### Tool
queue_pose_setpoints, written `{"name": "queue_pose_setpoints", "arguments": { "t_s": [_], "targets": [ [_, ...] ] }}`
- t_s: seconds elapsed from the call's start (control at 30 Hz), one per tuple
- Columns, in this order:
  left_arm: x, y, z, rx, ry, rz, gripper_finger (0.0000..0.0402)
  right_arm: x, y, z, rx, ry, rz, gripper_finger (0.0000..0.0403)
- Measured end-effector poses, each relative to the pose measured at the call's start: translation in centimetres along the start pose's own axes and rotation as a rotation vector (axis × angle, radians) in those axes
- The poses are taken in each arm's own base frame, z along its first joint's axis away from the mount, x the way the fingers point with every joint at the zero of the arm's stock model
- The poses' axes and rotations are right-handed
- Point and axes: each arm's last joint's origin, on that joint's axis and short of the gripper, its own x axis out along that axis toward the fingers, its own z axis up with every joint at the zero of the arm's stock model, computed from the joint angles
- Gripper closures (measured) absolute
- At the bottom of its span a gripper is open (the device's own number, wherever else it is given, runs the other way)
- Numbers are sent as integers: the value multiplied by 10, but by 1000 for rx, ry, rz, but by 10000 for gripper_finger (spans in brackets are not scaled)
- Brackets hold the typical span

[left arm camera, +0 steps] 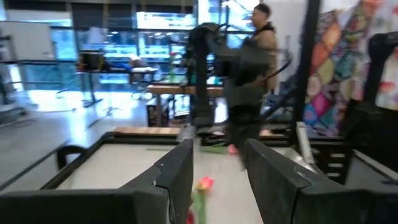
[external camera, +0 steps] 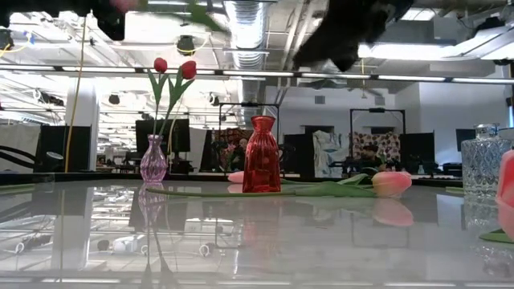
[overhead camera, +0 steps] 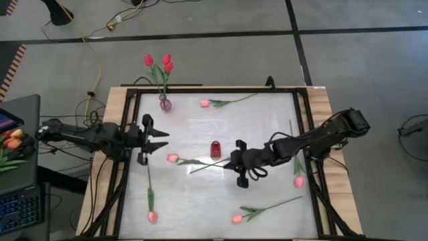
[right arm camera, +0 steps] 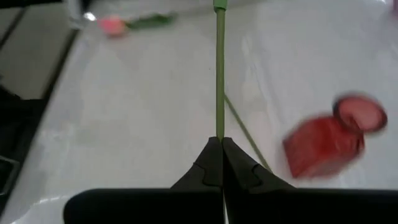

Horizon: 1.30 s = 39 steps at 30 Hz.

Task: Sort flowers into vase by color
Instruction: Put the top left pink-orange tulip into the red vase

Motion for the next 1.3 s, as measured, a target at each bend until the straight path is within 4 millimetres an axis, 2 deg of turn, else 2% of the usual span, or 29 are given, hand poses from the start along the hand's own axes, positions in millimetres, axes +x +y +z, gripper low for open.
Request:
{"name": "queue_pose_setpoints", "arguments": {
  "t_s": [0.27,0.4,0.5,0.63,0.9,1.13,1.3],
  "targets": [
    [19,0,-17,-34,117,105,269,-19,12,23,-139,-218,89,384],
    [33,-3,-26,-45,154,106,269,-22,8,36,-168,-346,74,384],
    [45,-8,-32,-50,158,33,269,-22,0,46,-167,-436,47,384],
    [60,-14,-37,-47,123,-76,269,-22,-11,53,-155,-486,19,383],
    [88,-20,-47,-7,-22,-103,269,-24,-22,61,-159,-557,-7,383],
    [101,-22,-49,11,-195,-109,269,-24,-24,61,-162,-554,-12,383],
    [119,-26,-46,14,-211,-118,269,-24,-24,62,-182,-557,-17,383]
  ]
}}
